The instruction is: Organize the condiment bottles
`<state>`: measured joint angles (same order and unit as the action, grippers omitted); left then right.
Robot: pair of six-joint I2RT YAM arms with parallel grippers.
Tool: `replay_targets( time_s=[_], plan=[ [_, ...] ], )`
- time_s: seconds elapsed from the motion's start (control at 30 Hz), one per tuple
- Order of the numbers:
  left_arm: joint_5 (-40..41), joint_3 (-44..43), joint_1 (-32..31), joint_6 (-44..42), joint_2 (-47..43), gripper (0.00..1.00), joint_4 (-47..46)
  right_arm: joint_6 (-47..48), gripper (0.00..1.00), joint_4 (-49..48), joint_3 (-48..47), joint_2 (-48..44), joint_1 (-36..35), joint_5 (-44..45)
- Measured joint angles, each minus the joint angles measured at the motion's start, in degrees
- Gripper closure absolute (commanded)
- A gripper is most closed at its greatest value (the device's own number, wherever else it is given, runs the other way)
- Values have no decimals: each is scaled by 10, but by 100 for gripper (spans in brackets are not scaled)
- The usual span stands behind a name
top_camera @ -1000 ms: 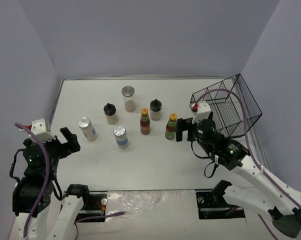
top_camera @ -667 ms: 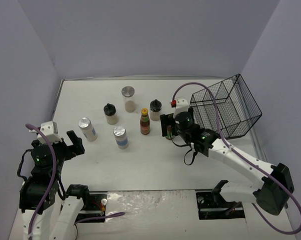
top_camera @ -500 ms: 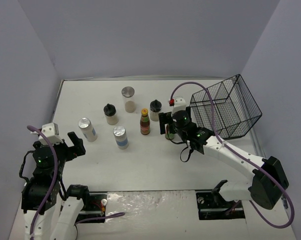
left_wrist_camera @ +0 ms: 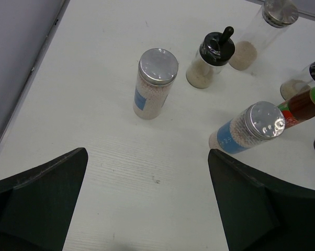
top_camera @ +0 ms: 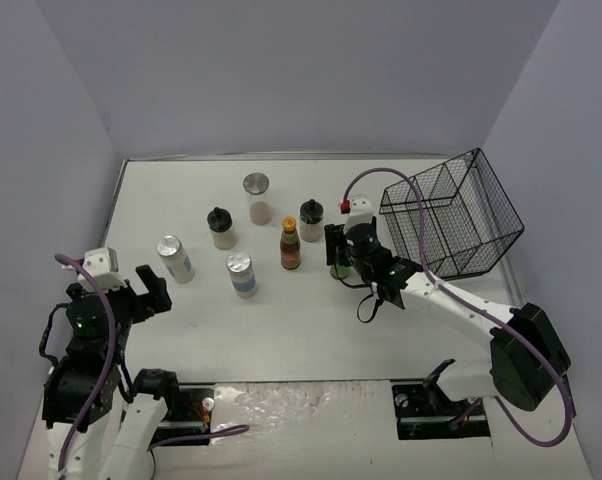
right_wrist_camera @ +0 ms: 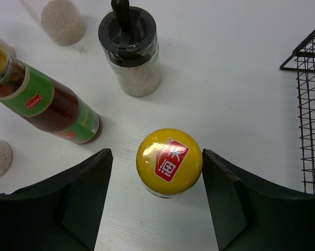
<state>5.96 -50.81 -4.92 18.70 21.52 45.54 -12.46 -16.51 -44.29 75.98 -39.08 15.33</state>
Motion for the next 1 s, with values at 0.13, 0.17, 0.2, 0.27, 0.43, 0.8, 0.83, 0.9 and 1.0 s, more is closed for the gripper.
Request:
replay_targets(
  time_s=[0.13,0.17,0.2,0.27,0.43,0.8,0.83,0.9,1.0],
  plan=[
    [6,0,-4,0,0,3,0,5,57,-12,11,4,4,1],
    [7,0,-4,0,0,3,0,7,60,-15,13,4,6,1],
    [8,0,-5,0,0,3,0,8,69,-19,16,4,8,1],
    [10,0,-6,0,0,3,0,11,86,-28,19,4,12,2],
    [17,-7,-7,-5,2,3,2,28,100,-23,18,-1,12,2],
    [22,-59,-11,-4,12,3,14,83,100,168,-197,-31,54,6],
    [22,-64,-12,-3,12,3,18,86,100,173,-230,-31,69,8],
    [23,-73,-14,-2,13,3,24,93,100,178,-288,-31,102,16],
    [26,-81,-18,2,14,3,34,101,100,182,-350,-30,153,32]
  ],
)
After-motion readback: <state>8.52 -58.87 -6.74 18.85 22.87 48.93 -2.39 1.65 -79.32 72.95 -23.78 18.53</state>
